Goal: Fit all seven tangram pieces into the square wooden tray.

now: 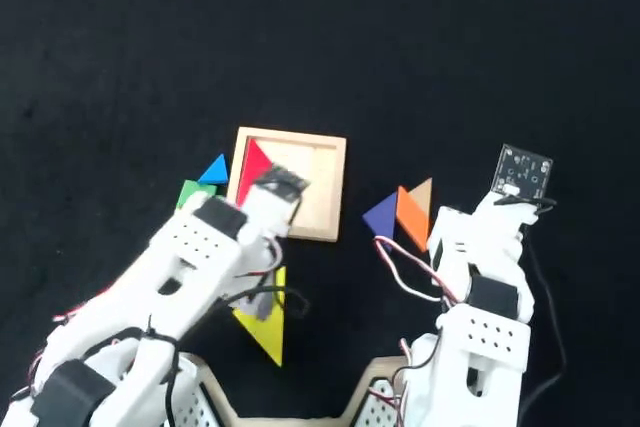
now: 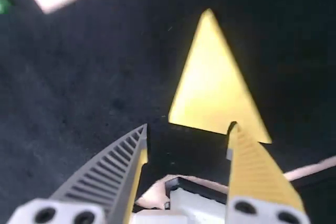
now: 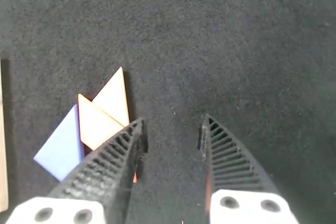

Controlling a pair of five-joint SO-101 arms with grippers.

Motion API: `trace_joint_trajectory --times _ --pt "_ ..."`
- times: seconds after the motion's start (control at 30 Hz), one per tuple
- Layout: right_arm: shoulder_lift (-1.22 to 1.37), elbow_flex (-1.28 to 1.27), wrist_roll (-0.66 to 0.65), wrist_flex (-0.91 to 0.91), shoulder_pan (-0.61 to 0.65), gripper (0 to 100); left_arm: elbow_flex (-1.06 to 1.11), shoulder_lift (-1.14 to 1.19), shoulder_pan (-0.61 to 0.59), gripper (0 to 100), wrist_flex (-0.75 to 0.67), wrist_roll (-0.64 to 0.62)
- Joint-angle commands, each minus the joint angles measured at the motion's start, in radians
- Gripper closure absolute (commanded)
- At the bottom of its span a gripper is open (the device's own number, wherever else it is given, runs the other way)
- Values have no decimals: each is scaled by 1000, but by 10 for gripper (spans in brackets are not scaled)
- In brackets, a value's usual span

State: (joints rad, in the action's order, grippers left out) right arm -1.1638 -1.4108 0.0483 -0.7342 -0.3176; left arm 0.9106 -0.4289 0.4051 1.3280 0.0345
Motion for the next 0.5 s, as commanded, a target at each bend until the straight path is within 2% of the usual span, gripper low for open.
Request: trace_joint_trajectory --times 0.0,0.2,0.3,0.47 --pt "-19 2 3 15 17 832 58 -28 -59 740 -58 25" --pt "-16 2 3 15 17 832 73 -28 -50 739 -75 23" --pt "-16 2 3 15 17 832 96 -23 -15 739 -135 23" --pt "-15 2 3 15 17 832 88 112 56 739 -196 14"
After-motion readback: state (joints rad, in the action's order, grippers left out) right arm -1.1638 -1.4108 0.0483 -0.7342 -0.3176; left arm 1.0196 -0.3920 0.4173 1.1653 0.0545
